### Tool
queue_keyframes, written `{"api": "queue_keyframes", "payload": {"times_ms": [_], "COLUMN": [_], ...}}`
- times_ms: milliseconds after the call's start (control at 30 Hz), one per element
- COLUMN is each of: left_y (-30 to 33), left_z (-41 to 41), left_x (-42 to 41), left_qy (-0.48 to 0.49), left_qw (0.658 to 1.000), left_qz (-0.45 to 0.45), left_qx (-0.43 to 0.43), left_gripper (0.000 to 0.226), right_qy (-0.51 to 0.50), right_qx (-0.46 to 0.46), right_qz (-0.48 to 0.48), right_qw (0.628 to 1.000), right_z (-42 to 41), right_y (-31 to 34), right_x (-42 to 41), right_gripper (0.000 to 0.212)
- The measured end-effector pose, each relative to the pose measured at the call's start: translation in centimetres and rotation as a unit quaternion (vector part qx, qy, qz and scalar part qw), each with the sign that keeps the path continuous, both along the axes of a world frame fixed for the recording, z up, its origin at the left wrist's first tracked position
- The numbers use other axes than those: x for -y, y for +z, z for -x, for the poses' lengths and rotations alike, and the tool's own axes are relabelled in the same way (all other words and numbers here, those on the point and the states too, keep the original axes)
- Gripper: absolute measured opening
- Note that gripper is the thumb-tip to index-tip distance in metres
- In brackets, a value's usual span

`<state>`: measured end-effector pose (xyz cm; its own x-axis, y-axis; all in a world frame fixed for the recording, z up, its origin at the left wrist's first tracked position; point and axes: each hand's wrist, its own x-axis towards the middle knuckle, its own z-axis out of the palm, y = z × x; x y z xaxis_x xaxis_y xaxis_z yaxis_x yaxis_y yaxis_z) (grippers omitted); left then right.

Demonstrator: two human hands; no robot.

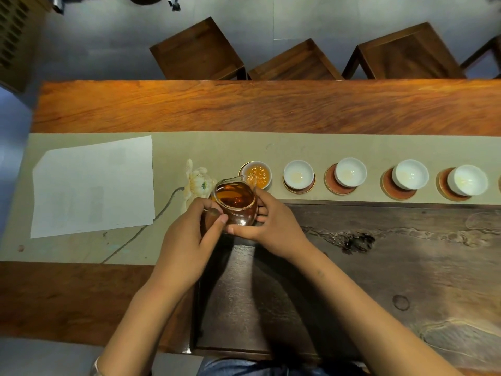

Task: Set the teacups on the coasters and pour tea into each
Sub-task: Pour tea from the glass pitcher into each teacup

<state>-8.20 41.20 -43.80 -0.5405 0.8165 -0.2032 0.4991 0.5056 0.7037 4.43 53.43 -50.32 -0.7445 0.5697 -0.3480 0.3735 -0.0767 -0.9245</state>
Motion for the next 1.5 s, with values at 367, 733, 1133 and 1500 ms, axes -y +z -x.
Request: {"api": "queue_keyframes", "payload": {"times_ms": [367,733,1133,1500], "left_y": [0.7,1.2,1.0,0.8], "left_z": [-2.4,-5.9,-7.8,-7.8], "left_x": [-0.8,-2.5,-4.6,-5.7], "left_qy": [-0.008,-0.004,0.003,0.004], "left_qw": [1.0,0.999,1.0,1.0], "left_qz": [-0.019,-0.023,-0.021,-0.012], "left_qx": [0.011,0.031,0.006,0.014], "left_gripper": [0.013,0.011,0.01,0.015], "right_qy": [-0.011,-0.005,-0.004,0.008], "right_qx": [-0.018,0.002,0.012,0.017], "right_qz": [-0.013,0.007,0.028,0.035], "right_qw": [1.0,1.0,1.0,0.999], "right_z": [-2.3,-5.9,-7.5,-7.5], "right_y": [1.0,0.6,-0.2,-0.3], "right_x": [-1.5,-3.2,-4.6,-5.7], "right_gripper": [0.076,0.082,0.063,0.059]}}
